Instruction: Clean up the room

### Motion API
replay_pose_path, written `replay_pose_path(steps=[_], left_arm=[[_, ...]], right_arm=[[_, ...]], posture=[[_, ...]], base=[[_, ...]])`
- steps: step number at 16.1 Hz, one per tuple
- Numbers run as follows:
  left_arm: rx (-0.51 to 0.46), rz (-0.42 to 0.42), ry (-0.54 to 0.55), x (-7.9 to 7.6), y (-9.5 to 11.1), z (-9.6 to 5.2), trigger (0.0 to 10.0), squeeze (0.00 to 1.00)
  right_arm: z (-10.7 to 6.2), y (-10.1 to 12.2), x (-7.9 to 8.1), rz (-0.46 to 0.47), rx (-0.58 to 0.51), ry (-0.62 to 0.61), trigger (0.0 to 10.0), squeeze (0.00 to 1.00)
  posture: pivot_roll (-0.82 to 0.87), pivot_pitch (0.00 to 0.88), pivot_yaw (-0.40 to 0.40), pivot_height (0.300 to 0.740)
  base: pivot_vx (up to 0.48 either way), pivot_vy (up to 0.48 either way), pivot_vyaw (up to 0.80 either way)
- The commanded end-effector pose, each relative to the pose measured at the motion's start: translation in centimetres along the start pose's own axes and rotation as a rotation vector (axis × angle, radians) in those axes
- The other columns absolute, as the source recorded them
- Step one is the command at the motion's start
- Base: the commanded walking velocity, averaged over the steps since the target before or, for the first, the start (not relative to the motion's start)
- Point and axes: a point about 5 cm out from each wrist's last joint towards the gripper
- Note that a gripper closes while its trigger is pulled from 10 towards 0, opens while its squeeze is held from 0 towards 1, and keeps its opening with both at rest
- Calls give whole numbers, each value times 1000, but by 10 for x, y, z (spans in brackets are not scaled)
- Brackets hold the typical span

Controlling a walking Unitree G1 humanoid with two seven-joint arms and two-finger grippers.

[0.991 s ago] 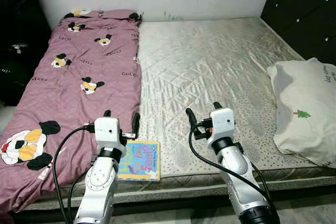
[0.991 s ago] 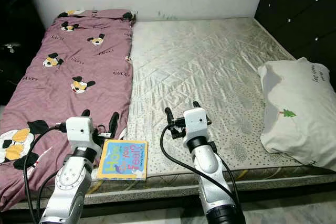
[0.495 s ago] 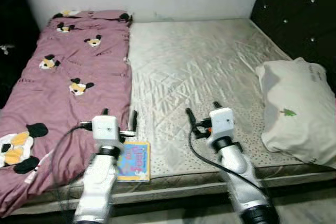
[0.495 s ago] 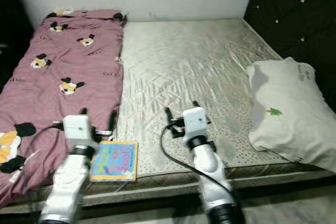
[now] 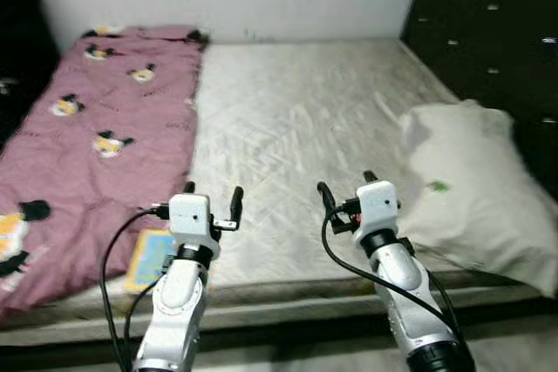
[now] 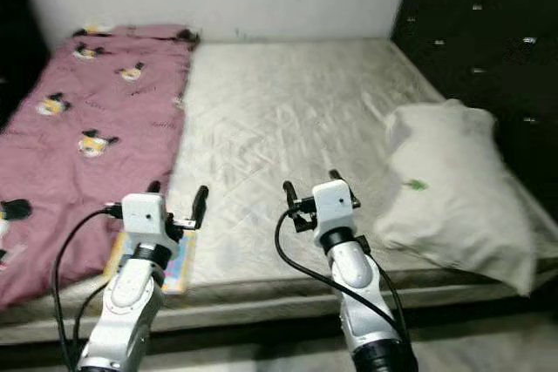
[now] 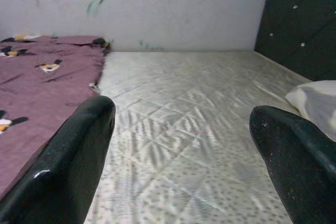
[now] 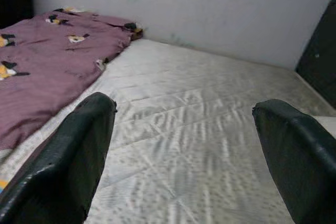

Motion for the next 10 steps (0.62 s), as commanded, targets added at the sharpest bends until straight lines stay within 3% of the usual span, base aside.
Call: replay_pose_path(steps=[1,4,10], left_arm=[[0,4,15,5,0,-1,10000,0],[0,3,20,5,0,-1,10000,0],[-27,-10,-11,3,2,-4,10000,0]], right_arm=[[3,3,6,0,-9,24,10000,0],[3,2,5,-7,-6,27,10000,0],[2,1,6,-7,-3,28,10000,0]], posture=[[1,43,-5,740],[1,45,-6,740],[1,54,-5,740]], base=[[0,-360,0],[0,-358,0],[41,0,0]])
Point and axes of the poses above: a point about 5 cm out from each wrist's last joint towards the gripper, its own z axis pointing out of the wrist towards the gripper, its own y axis along the axis of the wrist's last joint, x = y × z, and after that the axes turned 5 degrees about z, right-handed
